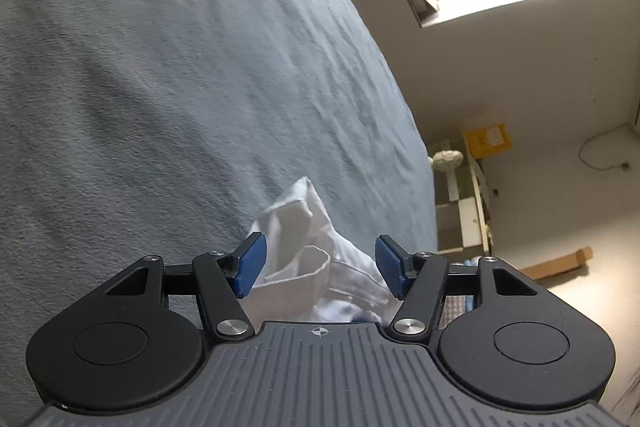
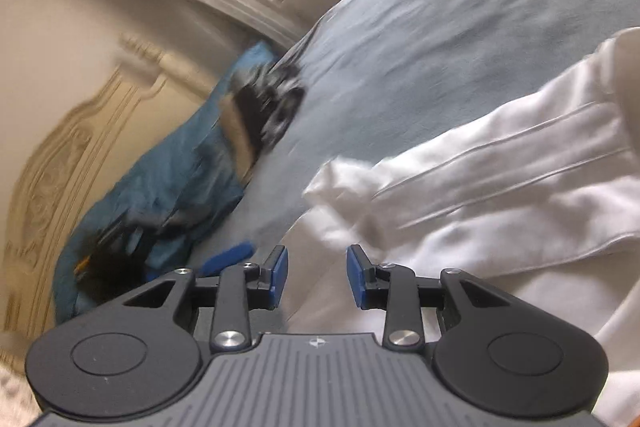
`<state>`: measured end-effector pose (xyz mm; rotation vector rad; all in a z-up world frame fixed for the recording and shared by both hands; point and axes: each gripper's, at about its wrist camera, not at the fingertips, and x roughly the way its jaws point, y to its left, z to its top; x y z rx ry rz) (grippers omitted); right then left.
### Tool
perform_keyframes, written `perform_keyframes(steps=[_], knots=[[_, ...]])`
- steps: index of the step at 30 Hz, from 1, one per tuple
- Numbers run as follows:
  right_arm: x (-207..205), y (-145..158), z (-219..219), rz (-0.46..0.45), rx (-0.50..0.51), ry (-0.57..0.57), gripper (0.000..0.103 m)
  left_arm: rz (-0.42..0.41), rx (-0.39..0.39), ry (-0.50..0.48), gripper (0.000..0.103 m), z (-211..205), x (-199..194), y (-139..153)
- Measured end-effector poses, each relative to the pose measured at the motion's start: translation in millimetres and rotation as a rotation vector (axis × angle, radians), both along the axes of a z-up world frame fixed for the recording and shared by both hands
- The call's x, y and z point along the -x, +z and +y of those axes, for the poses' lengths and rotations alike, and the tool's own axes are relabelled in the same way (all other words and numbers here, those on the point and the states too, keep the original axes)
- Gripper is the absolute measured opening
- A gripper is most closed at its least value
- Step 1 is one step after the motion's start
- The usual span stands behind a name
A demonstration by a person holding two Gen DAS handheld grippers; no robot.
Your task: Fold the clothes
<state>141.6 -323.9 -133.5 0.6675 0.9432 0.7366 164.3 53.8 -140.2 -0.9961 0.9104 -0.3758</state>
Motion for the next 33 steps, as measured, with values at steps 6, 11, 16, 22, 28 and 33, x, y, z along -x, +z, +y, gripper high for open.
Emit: perform_keyframes(steps=[6,11,16,22,28,33], knots=[[-9.9,-8.1,49.1,-0.006,0.135,0.121,0.035,0.012,-0.016,0.001,0.06,-0.1,-0.4,-2.9],[-23.5,1.4,44.4,-0.032,0.106,0.024,0.035,0.021,-0.078,-0.036,0.06,-1.0,5.9,-4.9],[-24.1,19.8,56.8,-0.192,0.264,0.108,0.043,-0.071,-0.273,-0.195,0.06,-19.3,17.2,0.1],[-28.5,10.2,59.1,-0.202,0.351,0.183,0.045,-0.166,-0.469,-0.345,0.059,-54.6,20.9,-1.0],[-31.6,4.6,63.8,-0.2,0.353,0.208,0.043,-0.17,-0.49,-0.342,0.045,-55.6,13.6,-12.1],[-32.7,1.0,56.1,-0.176,0.298,0.182,0.012,-0.213,-0.498,-0.34,0.029,-57.2,15.8,-8.2]])
